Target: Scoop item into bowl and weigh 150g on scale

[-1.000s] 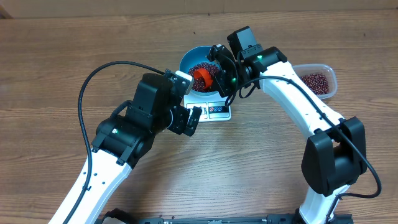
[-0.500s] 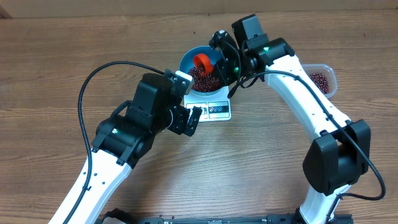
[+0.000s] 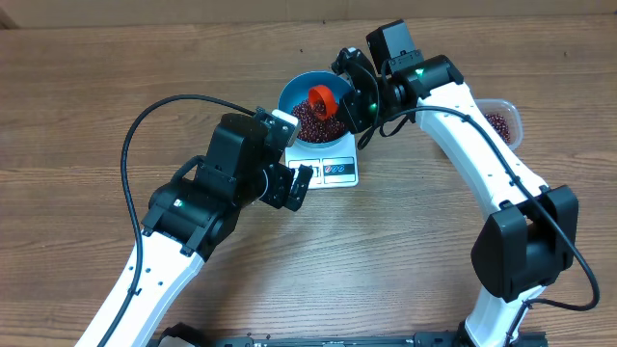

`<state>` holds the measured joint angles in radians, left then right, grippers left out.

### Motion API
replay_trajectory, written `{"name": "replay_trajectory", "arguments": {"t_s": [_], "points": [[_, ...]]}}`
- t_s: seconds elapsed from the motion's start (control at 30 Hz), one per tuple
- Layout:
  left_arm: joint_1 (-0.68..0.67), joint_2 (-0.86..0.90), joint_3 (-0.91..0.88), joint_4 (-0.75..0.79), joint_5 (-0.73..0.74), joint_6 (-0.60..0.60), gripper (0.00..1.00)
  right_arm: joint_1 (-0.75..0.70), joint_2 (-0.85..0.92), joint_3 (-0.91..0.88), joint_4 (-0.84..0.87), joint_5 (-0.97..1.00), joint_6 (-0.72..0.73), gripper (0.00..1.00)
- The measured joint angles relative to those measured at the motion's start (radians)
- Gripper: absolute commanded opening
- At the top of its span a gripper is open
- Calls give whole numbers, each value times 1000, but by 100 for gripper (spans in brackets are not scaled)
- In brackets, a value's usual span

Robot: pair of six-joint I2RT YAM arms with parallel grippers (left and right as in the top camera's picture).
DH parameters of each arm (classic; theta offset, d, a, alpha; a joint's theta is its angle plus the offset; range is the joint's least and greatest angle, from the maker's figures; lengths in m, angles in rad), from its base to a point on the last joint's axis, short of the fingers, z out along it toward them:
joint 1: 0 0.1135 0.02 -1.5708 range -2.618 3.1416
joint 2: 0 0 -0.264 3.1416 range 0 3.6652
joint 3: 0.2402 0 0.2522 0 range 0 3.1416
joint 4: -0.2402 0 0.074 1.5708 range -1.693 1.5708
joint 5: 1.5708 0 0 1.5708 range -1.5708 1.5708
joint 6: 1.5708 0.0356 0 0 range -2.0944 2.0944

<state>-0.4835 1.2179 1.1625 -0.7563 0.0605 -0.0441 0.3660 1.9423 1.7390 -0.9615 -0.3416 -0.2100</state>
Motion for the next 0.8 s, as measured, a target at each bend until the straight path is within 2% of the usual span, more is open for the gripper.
{"name": "replay_trajectory", "arguments": {"t_s": [0.8], "points": [[0,0,0,-2,0,0,100,-6,0,0,37,64,-11,3]]}}
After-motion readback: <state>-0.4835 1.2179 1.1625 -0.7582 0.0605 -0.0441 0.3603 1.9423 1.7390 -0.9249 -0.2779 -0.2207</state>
